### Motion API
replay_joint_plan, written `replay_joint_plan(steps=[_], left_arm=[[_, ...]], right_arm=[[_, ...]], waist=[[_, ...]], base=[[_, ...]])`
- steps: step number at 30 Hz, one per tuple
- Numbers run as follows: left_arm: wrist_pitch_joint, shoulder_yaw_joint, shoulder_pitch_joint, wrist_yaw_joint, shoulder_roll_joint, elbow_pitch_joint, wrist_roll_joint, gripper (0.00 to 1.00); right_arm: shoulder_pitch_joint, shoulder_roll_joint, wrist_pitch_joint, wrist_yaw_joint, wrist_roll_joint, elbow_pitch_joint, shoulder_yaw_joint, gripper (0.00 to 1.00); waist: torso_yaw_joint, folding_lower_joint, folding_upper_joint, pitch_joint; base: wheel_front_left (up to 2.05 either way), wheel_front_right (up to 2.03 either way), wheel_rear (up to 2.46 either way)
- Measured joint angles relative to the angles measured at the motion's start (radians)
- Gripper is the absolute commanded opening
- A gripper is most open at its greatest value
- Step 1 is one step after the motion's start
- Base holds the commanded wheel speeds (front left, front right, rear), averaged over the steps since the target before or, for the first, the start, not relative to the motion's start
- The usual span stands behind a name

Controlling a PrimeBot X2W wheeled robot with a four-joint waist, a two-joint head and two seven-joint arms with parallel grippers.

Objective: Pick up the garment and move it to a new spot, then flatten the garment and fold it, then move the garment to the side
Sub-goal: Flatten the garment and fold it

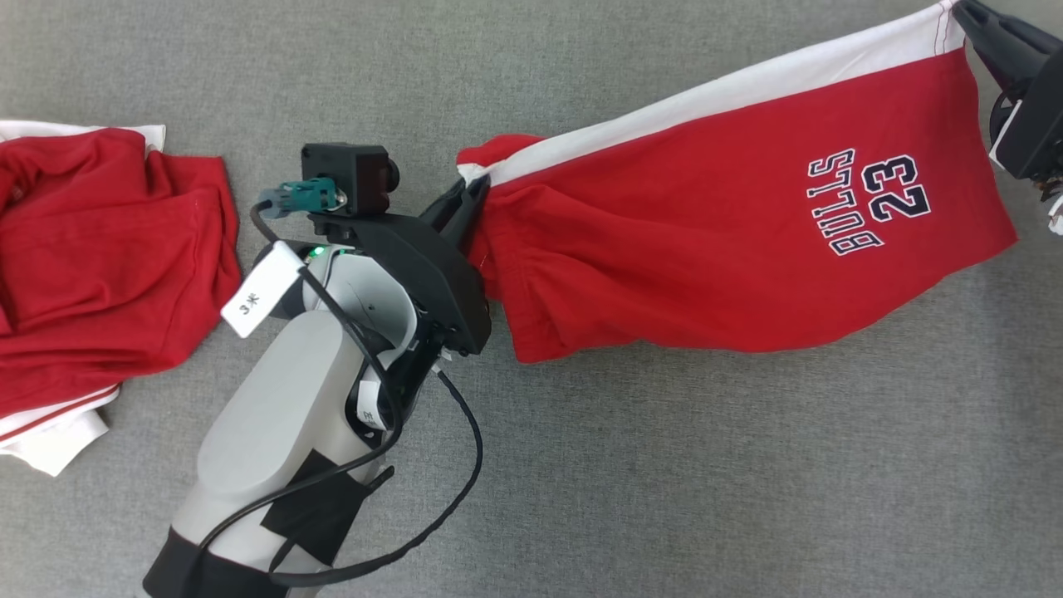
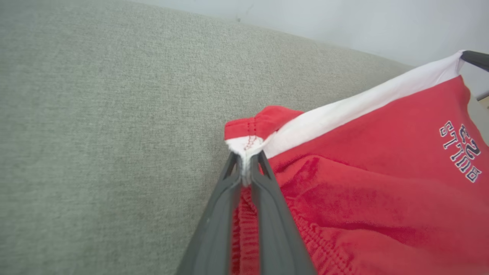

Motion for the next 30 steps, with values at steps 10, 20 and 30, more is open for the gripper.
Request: replay_joint_plan(steps=[10,20,30], left_arm=[[-0.030,-0.009,-0.024,-0.013,-0.010,0.035,0.003,1.00],[-0.168,-0.009,-0.055,-0.036,0.000,0.041,0.064,1.00],[-0.408,0.009,0.098,-0.020,0.109,-0.036,0.138,1.00]], right_arm=[[-0.026,0.031,-0.086,0.000,-0.008,0.065,0.024,1.00],[-0.053,0.039,-0.275,0.000,-0.034,0.061,0.030,1.00],[0.194,0.113,-0.612,-0.058,-0.097,-0.060,-0.052,1.00]], waist=[[0.014,0.0001,0.0000,0.014],[0.010,0.0001,-0.0001,-0.014],[-0.007,0.0000,-0.0002,-0.109]], base=[[0.00,0.00,0.00],[0.00,0.00,0.00],[0.00,0.00,0.00]])
